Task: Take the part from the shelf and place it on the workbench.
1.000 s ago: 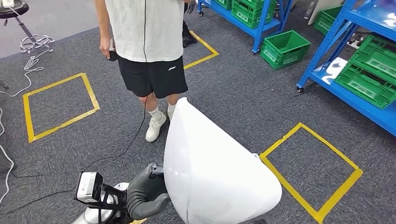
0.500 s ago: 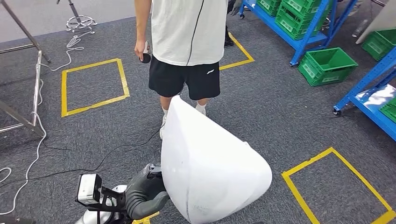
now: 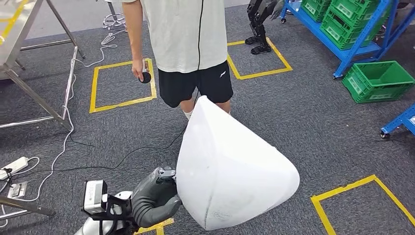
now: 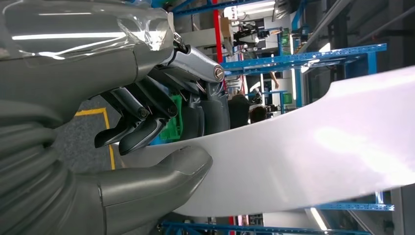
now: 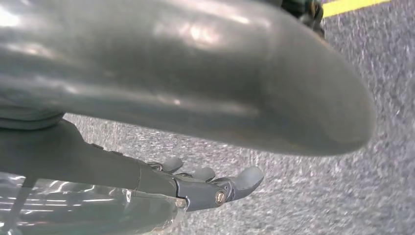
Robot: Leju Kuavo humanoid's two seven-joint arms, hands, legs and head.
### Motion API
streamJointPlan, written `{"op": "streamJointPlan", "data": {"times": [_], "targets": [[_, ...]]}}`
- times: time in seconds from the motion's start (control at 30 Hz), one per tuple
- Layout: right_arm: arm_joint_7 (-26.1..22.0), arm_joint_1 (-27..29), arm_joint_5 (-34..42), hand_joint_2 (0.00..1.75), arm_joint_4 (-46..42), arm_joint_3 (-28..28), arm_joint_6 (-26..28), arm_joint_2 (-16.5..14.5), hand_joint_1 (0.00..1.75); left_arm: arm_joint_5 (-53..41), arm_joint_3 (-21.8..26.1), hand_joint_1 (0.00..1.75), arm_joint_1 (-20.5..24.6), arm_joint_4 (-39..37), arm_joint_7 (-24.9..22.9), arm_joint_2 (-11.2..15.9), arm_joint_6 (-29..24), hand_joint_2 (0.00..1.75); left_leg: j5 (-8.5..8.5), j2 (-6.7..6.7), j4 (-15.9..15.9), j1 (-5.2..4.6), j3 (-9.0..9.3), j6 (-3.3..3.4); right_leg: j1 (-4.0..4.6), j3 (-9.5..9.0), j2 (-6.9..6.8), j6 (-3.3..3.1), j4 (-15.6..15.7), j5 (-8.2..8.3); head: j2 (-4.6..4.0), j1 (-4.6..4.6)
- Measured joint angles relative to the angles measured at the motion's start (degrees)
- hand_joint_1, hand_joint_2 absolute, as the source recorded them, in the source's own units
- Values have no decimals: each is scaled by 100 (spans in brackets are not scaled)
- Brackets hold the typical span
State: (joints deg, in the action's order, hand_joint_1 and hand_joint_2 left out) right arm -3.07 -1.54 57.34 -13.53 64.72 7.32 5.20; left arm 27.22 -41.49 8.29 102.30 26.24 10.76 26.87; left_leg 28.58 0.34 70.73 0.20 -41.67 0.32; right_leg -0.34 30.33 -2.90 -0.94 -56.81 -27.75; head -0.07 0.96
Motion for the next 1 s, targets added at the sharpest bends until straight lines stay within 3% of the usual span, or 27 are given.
{"op": "streamJointPlan", "data": {"times": [0.03, 0.1, 0.13, 0.17, 0.23, 0.3, 0.37, 0.43, 0.47, 0.5, 0.57, 0.63, 0.73, 0.8, 0.87, 0.93, 0.97, 1.0], "targets": [[-1, -7, 22, 0, 12, -12, 1, -33, 0, 41, -10, 175, 14, 3, -35, 5, 47, 175, -210, 107, -438, -19, 217, 40, 8, -30, -51, 5, 1, -22, 0, 1], [-27, -22, 76, 0, 30, -50, 23, -103, 0, 131, -22, 175, 45, 6, -104, 18, 149, 175, -433, 330, -1132, -87, 573, 126, 50, -74, -146, 36, 4, -69, 0, -6], [-48, -31, 96, 0, 39, -72, 34, -127, 0, 171, -26, 175, 56, 3, -139, 25, 196, 175, -446, 389, -1276, -122, 642, 160, 64, -84, -195, 58, 5, -88, 0, -6], [-67, -42, 107, 0, 48, -92, 39, -148, 0, 203, -32, 175, 63, -5, -171, 33, 234, 175, -427, 359, -1299, -144, 640, 179, 74, -90, -252, 84, 13, -103, 0, -8], [-79, -80, 102, 0, 61, -121, 40, -174, 0, 253, -48, 175, 66, -43, -231, 45, 291, 175, -465, 215, -1380, -138, 691, 225, 73, -110, -296, 127, 11, -139, 0, -7], [-43, -131, 60, 0, 66, -133, 46, -192, 0, 301, -70, 175, 94, -133, -274, 45, 334, 175, -531, 84, -1489, -94, 777, 277, 54, 12, -60, 140, -269, -278, 0, -21], [42, -174, -8, 0, 69, -133, 51, -203, 0, 332, -86, 175, 122, -257, -301, 44, 366, 175, -562, -50, -1523, -66, 796, 303, 5, 396, 215, 133, -1002, -552, 0, -40], [119, -206, -64, 0, 69, -132, 51, -211, 0, 337, -98, 175, 113, -372, -309, 61, 411, 175, -560, -218, -1519, -63, 793, 300, -53, 768, 273, 192, -1616, -702, 0, -48], [143, -225, -80, 0, 68, -131, 50, -210, 0, 336, -103, 175, 103, -421, -308, 75, 442, 175, -556, -305, -1510, -55, 793, 292, -91, 816, 277, 262, -1618, -636, 0, -48], [158, -249, -89, 0, 68, -131, 46, -207, 0, 337, -107, 175, 95, -466, -308, 87, 472, 175, -546, -389, -1491, -42, 794, 273, -131, 743, 288, 348, -1380, -479, 0, -48], [181, -299, -94, 0, 68, -131, 18, -203, 0, 356, -109, 175, 87, -547, -307, 109, 527, 175, -501, -543, -1407, -16, 775, 197, -200, 422, 417, 492, -592, -107, 0, -55], [210, -334, -94, 0, 67, -133, -8, -208, 0, 386, -115, 175, 87, -632, -307, 128, 566, 175, -457, -649, -1322, -9, 727, 109, -209, 247, 520, 456, -181, 58, 0, -62], [270, -365, -90, 0, 64, -133, -11, -210, 0, 422, -140, 175, 79, -768, -288, 167, 581, 175, -456, -701, -1290, 27, 670, 23, -169, 233, 437, 298, -175, 90, 0, -59], [290, -370, -85, 0, 62, -133, -9, -210, 0, 444, -166, 175, 95, -829, -267, 195, 569, 175, -304, -473, -1038, 41, 550, -23, -169, 223, 350, 214, -163, 101, 0, -39], [297, -354, -69, 0, 61, -134, 2, -209, 0, 458, -191, 175, 121, -863, -257, 206, 542, 175, 47, -167, -340, 47, 213, -59, -138, 219, 243, 142, -160, 87, 0, -14], [302, -330, -49, 0, 61, -134, 20, -210, 0, 464, -215, 175, 128, -890, -257, 210, 510, 175, 289, -67, 352, 57, -143, -74, -97, 219, 112, 111, -161, 71, 0, -11], [303, -324, -43, 0, 61, -134, 26, -210, 0, 466, -228, 175, 127, -901, -259, 214, 499, 175, 264, -52, 427, 57, -187, -69, -83, 216, 47, 102, -161, 63, 0, -10], [304, -325, -39, 0, 60, -135, 28, -213, 0, 467, -242, 175, 128, -909, -260, 220, 492, 175, 137, -33, 256, 56, -102, -53, -71, 209, -15, 94, -161, 56, 0, -11]]}}
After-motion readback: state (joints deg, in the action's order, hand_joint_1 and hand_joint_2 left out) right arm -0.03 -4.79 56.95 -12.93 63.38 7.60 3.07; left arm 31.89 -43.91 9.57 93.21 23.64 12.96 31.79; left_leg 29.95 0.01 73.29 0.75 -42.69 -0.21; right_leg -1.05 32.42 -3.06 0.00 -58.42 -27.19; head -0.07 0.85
